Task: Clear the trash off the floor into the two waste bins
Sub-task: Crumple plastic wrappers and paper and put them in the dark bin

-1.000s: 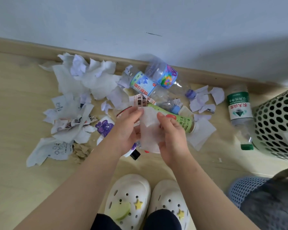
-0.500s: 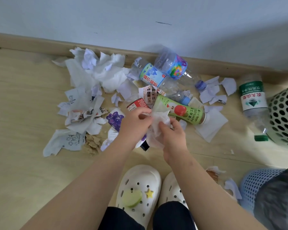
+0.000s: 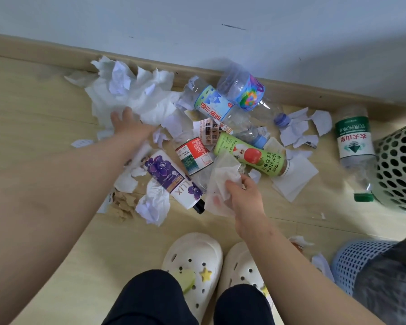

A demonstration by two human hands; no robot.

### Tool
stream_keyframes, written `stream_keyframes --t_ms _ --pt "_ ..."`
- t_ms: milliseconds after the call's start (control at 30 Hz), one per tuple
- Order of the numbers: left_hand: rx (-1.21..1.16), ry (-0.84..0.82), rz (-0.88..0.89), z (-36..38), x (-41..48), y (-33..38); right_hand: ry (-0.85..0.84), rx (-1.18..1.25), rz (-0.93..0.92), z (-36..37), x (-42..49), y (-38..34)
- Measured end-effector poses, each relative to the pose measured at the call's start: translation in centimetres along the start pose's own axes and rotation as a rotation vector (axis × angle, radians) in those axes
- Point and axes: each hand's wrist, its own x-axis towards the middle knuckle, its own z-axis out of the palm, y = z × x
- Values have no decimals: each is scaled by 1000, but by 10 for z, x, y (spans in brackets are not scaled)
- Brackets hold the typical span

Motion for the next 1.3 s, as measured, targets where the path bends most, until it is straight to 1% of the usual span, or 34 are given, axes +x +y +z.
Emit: stream_keyframes --t_ms 67,133,167,233,333,433,500,567,600,700,833,867,933,1000,1033,1067,1133,1200,1267,1300 --pt "-166 -72 -19 6 1 0 16 -6 5 -1 1 -1" --pt "-194 -158 -2 15 -5 0 29 -5 -13 -1 0 -2" --pt "-150 -191 11 21 -9 -1 33 8 -20 0 0 -2" --pt "28 -226 74 32 -19 -2 36 36 -19 1 0 0" --pt "258 -223 207 45 -40 -4 35 62 -2 1 0 2" --pt "327 -257 333 53 -72 -6 54 54 -23 -6 -3 2" --pt "280 -194 389 58 -89 -10 77 71 -29 -12 -3 4" --pt "177 -91 401 60 -104 -14 97 95 -14 -17 -3 6" --pt "113 -66 409 59 -111 -14 108 115 -6 -19 -2 7" --pt "-8 -77 460 54 -134 -18 159 177 15 -24 -5 11" --pt "16 -188 654 41 -145 -30 205 213 -5 -28 -6 17" --pt "39 -183 662 38 -142 -34 205 208 -12 -28 -6 18" --pt "79 -78 596 32 -134 -38 200 208 -22 -28 -7 20" --pt "196 62 447 30 -124 -44 206 224 -22 -28 -8 21" --pt "263 87 357 32 -119 -47 212 229 -20 -28 -8 21" --pt "311 70 273 34 -114 -51 217 228 -17 -28 -9 21" --pt "318 -26 161 40 -106 -60 218 231 -11 -29 -10 21" --pt "333 -70 118 45 -102 -63 213 222 -6 -29 -11 21" --pt "387 -47 104 50 -102 -60 217 183 -5 -29 -10 22" --pt "368 -32 123 52 -103 -57 222 177 -6 -30 -10 23"
